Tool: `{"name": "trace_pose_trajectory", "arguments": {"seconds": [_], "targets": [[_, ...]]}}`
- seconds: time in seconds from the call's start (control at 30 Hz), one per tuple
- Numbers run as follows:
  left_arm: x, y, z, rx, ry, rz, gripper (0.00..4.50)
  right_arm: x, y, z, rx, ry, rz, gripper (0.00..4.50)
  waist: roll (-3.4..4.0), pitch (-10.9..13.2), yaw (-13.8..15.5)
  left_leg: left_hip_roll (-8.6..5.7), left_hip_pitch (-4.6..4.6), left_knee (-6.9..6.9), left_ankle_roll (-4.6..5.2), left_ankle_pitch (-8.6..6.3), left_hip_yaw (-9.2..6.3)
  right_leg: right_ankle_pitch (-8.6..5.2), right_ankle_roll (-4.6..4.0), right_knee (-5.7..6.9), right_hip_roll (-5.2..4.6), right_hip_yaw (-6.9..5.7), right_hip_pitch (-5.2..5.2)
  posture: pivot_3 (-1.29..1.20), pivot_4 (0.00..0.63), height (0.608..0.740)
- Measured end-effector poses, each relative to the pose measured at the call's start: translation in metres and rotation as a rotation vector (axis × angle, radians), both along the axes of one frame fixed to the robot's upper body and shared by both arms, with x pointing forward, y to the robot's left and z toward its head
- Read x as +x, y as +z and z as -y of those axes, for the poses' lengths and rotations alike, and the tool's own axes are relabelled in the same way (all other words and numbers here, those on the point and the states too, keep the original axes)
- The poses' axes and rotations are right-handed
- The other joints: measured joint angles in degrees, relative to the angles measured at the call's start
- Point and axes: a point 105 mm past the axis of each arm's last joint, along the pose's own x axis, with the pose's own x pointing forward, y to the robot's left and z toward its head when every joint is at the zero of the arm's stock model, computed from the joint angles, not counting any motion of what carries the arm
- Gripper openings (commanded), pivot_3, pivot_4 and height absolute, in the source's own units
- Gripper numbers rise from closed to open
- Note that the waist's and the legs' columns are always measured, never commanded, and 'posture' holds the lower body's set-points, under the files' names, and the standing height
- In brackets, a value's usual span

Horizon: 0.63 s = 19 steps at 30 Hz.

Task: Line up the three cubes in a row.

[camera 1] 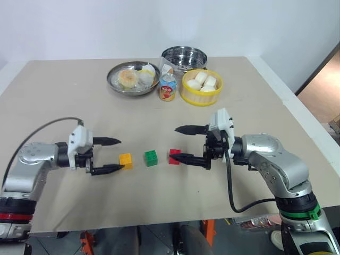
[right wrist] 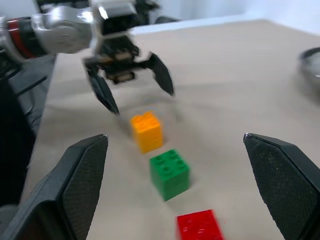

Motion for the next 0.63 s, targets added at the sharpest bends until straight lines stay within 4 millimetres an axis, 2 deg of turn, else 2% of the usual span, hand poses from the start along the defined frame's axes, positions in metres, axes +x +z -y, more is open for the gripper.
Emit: {"name": "trace_pose_trajectory", "arguments": {"seconds": [0.1, 0.2, 0.4, 0.63], "targets": [[0.012, 0.012, -0.004, -0.048, 0.104, 0.003, 4.45, 0.007, -0.001, 0.005, -0.019, -0.049, 0.019, 4.50, 0.00, 0.0, 0.0, -0.01, 0.02, 0.02, 0.01, 0.00, -0.01, 0.00, 0.00, 0.00, 0.01, -0.01, 0.02, 0.00, 0.150, 0.740], [0.029, 0.020, -0.003, -0.086, 0.209, 0.082, 4.45, 0.028, -0.005, 0.016, -0.055, -0.151, 0.047, 4.50, 0.00, 0.0, 0.1, -0.06, 0.05, 0.08, 0.01, 0.01, 0.03, 0.04, 0.04, -0.01, -0.01, 0.03, 0.08, 0.00, 0.150, 0.740], [0.052, 0.009, 0.002, -0.092, 0.349, 0.163, 4.45, 0.048, -0.009, 0.017, -0.016, -0.244, 0.070, 4.50, -0.01, 0.0, 0.1, -0.04, 0.02, 0.01, 0.01, 0.00, 0.03, 0.22, 0.39, 0.00, 0.10, 0.13, 0.04, 0.00, 0.150, 0.740], [0.067, 0.003, 0.007, -0.070, 0.412, 0.199, 4.45, 0.053, -0.001, 0.016, -0.002, -0.269, 0.110, 4.50, -0.01, 0.0, 0.1, -0.04, 0.01, 0.02, 0.02, 0.01, 0.02, 0.24, 0.40, 0.01, 0.12, 0.14, 0.02, 0.00, 0.150, 0.740]]}}
